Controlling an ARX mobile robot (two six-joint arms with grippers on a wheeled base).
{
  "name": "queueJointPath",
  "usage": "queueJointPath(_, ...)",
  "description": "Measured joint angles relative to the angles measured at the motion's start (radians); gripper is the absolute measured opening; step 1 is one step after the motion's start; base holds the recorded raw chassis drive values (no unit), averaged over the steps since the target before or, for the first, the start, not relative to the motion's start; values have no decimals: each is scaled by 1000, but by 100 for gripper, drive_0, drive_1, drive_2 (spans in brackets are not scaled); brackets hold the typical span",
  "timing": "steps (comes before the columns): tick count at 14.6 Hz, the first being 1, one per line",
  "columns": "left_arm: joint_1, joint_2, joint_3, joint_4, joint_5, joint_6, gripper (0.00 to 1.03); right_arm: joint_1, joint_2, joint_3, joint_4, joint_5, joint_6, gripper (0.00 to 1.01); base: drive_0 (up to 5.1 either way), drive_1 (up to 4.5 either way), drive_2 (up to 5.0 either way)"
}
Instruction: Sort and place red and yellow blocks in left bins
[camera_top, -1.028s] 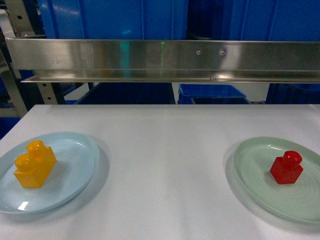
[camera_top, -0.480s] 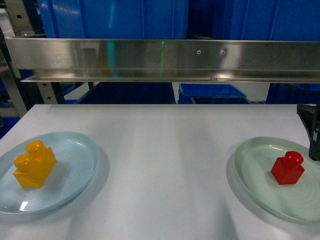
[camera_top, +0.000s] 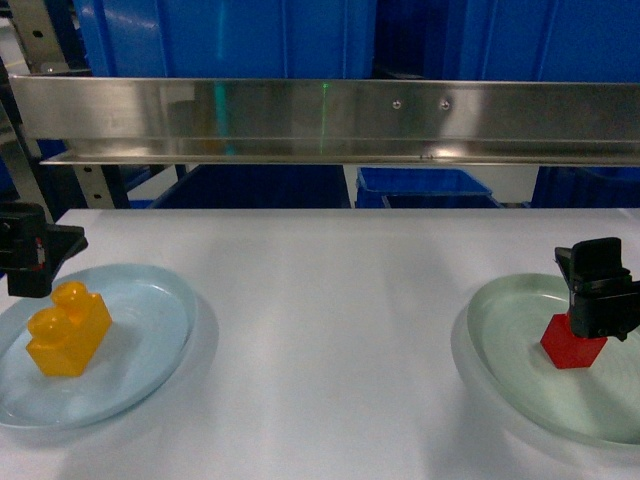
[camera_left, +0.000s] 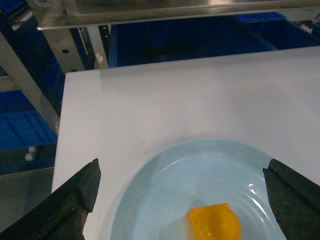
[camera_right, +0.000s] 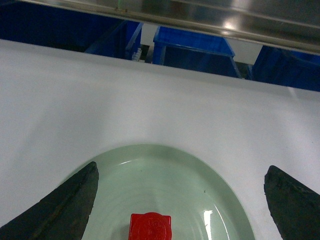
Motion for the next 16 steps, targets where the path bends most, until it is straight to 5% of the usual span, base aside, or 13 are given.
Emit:
queueJointPath(10,-6,23,1,23,-9,-1,98,-12,19,13,10,7,7,98,0,0,0)
queueJointPath(12,-6,23,1,23,-8,-1,98,62,76,55,-28,16,35,98,0,0,0)
queueJointPath(16,-6,23,1,23,-9,-1,98,83,209,97,-3,74,59,98,0,0,0)
